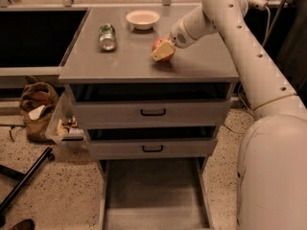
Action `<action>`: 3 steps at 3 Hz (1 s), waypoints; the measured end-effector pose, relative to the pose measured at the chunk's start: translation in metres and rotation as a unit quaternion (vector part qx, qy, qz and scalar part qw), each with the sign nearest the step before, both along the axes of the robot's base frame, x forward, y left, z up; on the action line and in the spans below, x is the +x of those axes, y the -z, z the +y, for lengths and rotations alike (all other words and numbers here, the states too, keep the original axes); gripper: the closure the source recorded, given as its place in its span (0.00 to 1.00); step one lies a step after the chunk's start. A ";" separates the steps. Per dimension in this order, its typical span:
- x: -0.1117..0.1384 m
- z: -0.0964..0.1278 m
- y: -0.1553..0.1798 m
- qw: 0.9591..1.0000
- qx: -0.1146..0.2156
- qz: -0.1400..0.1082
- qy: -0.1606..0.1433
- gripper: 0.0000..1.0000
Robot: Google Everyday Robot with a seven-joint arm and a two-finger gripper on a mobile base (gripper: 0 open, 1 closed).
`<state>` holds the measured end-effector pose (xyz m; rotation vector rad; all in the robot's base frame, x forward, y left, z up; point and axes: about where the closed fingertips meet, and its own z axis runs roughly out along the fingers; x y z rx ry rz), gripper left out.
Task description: Pick apple from bottom drawer and place on counter
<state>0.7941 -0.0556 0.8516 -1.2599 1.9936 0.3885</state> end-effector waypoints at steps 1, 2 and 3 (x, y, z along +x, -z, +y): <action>0.000 0.000 0.000 1.000 0.000 0.000 0.000 0.57; 0.000 0.000 0.000 1.000 0.000 0.000 0.000 0.34; 0.000 0.000 0.000 1.000 0.000 0.000 0.000 0.10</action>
Offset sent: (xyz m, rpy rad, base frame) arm 0.0000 0.0000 0.0000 0.0000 0.0000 0.0000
